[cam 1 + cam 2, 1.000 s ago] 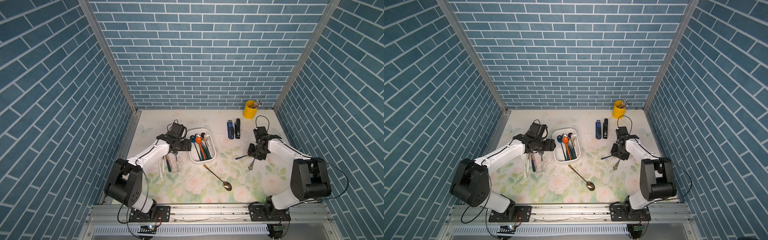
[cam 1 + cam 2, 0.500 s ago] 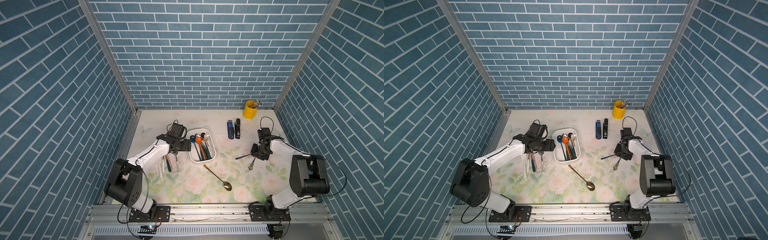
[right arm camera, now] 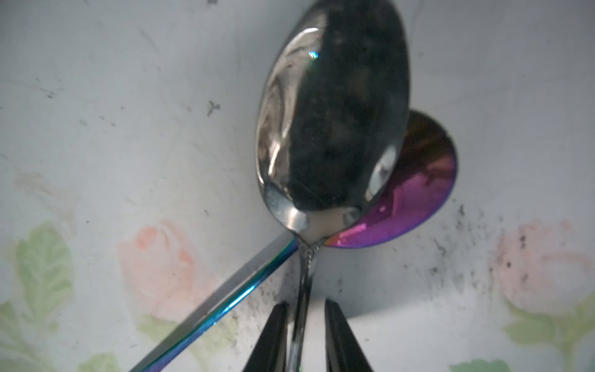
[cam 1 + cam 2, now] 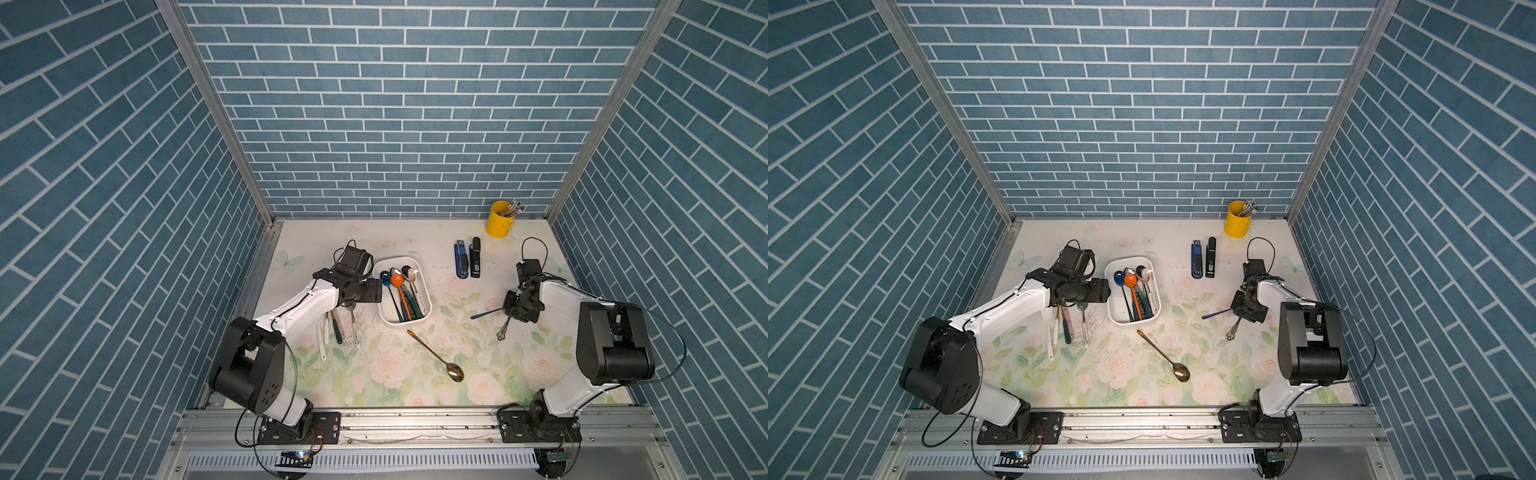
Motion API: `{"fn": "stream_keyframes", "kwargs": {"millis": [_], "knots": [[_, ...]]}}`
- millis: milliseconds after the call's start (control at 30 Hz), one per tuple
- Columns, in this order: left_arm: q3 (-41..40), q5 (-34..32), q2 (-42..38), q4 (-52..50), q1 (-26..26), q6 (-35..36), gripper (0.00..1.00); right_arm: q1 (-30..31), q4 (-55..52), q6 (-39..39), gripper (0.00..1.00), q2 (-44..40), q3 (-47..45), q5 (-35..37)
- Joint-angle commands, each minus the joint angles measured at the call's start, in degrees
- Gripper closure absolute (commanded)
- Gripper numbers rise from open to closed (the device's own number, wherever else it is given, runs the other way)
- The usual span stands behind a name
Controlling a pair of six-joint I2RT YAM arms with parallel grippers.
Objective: Put the spoon into the storage box
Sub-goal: Pick up the spoon from the center of the board.
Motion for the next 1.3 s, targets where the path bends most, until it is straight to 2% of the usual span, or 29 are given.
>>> {"fn": "stream_keyframes", "kwargs": {"millis": [0, 367, 600, 867, 1067, 1267], "knots": [[1.36, -0.50, 0.26, -1.69, -0.30, -0.15, 0.19, -0.17, 0.37, -1.10, 0.82, 2.78, -2.37, -0.29], [1.08, -1.67, 0.39, -1.78, -0.35, -0.14, 0.19, -0.21, 0.87, -1.40, 0.95, -0.40, -4.08, 0.66], [0.55, -2.18, 0.26, -1.18, -0.25, -1.01, 0.19, -0.04, -3.67, -2.03, 0.97, -5.50, -0.51, 2.89], [-0.43, 0.76, -0.35, -0.07, 2.60, -2.46, 0.18, 0.50, -10.49, -2.71, 0.97, -9.73, 6.89, 0.88], [-3.99, 4.24, -2.15, 1.54, 7.61, -4.90, 0.18, 6.81, -14.82, -2.66, 0.98, -8.00, 16.18, 0.96], [-9.96, 8.32, -4.65, 3.40, 13.04, -7.36, 0.18, 17.37, -17.72, -1.67, 0.98, 0.38, 28.48, 1.15]]}}
